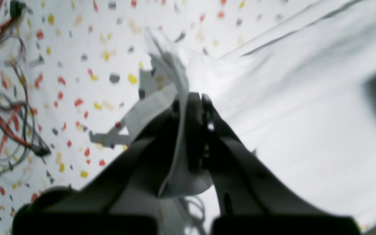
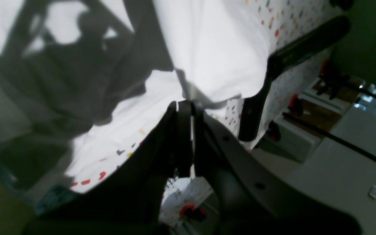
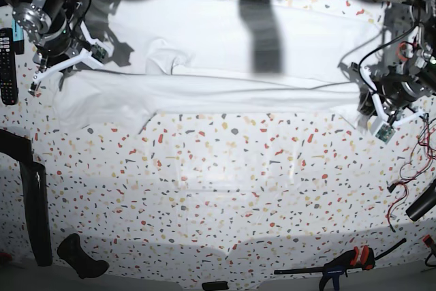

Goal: Fold the T-shirt properly
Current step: 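Lift the held edges and fold them toward the robot base with both grippers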

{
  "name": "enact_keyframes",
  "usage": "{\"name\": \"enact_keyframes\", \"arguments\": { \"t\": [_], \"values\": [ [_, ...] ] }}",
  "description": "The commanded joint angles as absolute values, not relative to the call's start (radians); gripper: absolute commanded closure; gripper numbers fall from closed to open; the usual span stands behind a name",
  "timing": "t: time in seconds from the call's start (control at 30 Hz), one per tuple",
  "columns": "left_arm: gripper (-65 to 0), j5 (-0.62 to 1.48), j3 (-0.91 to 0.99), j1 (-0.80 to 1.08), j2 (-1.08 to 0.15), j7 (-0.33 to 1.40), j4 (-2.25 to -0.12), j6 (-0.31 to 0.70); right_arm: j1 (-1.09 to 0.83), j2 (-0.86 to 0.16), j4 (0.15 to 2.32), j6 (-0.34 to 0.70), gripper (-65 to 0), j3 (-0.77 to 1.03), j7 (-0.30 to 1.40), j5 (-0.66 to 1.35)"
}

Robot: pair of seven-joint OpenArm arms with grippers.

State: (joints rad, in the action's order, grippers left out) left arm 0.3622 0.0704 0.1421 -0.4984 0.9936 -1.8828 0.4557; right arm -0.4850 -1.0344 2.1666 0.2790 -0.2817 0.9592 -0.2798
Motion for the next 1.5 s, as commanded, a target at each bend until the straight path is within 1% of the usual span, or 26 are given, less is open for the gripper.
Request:
{"name": "enact_keyframes", "arguments": {
  "t": [0.0,0.3,0.4,0.53,0.7,1.37,1.47],
  "values": [
    [0.0,0.357,0.078,0.136,-0.513,0.976,-1.900,0.455,-0.492,-1.055,2.182,0.267,0.0,-0.271,0.970,-0.308],
    [0.0,0.356,0.078,0.158,-0.513,0.974,-1.900,0.456,-0.577,-1.055,2.182,0.260,0.0,-0.271,0.976,-0.315],
    [0.0,0.356,0.078,0.158,-0.513,0.972,-1.900,0.456,-0.583,-1.044,2.182,0.235,0.0,-0.271,0.977,-0.315],
    [0.0,0.356,0.078,0.159,-0.513,0.973,-1.900,0.456,-0.585,-1.019,2.182,0.174,0.0,-0.271,0.978,-0.311],
    [0.0,0.360,0.078,0.158,-0.513,0.973,-1.900,0.455,-0.585,-0.989,2.182,0.175,0.0,-0.271,0.994,-0.303],
    [0.0,0.360,0.078,0.158,-0.513,0.973,-1.900,0.455,-0.585,-0.989,2.182,0.186,0.0,-0.271,0.997,-0.314],
    [0.0,0.359,0.078,0.158,-0.513,0.988,-1.900,0.456,-0.585,-0.989,2.182,0.186,-0.7,-0.271,1.042,-0.303]
  ]
}}
